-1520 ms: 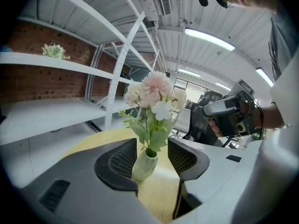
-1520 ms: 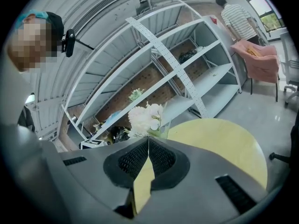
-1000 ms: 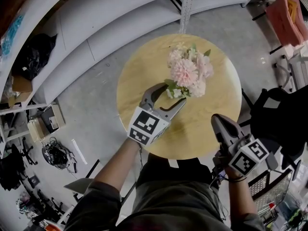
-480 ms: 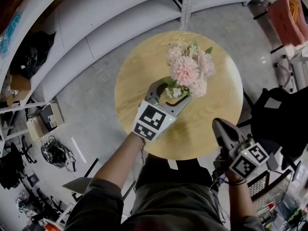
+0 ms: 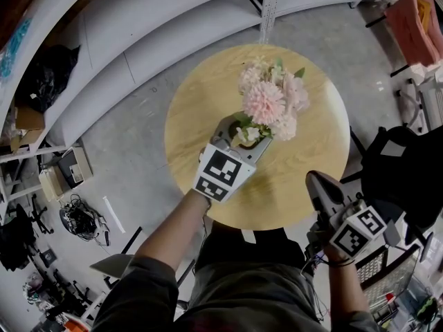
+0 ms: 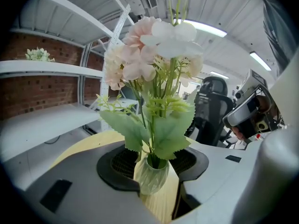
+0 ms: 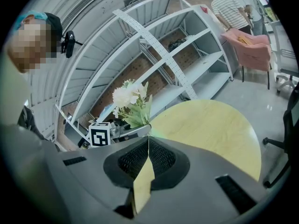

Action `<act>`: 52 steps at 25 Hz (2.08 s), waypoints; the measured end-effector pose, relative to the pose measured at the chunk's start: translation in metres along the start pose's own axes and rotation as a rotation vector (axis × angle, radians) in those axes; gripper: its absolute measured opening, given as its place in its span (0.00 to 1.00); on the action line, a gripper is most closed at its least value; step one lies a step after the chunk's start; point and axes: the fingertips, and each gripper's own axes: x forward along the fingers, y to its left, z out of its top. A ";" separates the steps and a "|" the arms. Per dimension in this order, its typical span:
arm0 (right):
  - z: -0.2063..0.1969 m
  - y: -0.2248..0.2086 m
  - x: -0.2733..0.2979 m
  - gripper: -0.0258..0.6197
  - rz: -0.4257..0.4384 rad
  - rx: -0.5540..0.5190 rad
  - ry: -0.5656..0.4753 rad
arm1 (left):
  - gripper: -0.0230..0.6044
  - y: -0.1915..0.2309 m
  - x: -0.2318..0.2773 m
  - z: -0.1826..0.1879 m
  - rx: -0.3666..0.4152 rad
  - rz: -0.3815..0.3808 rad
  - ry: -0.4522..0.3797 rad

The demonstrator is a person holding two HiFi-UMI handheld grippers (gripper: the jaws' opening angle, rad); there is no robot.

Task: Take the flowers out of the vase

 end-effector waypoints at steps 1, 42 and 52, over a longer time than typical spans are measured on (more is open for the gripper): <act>0.000 0.000 0.001 0.06 0.001 0.000 0.000 | 0.34 0.000 0.000 0.000 0.001 0.001 -0.001; 0.011 0.014 0.005 0.06 0.033 -0.011 -0.018 | 0.16 0.004 -0.019 0.032 0.076 0.063 -0.030; 0.025 0.025 0.004 0.06 0.050 -0.028 -0.043 | 0.15 0.007 -0.031 0.060 0.094 0.073 -0.063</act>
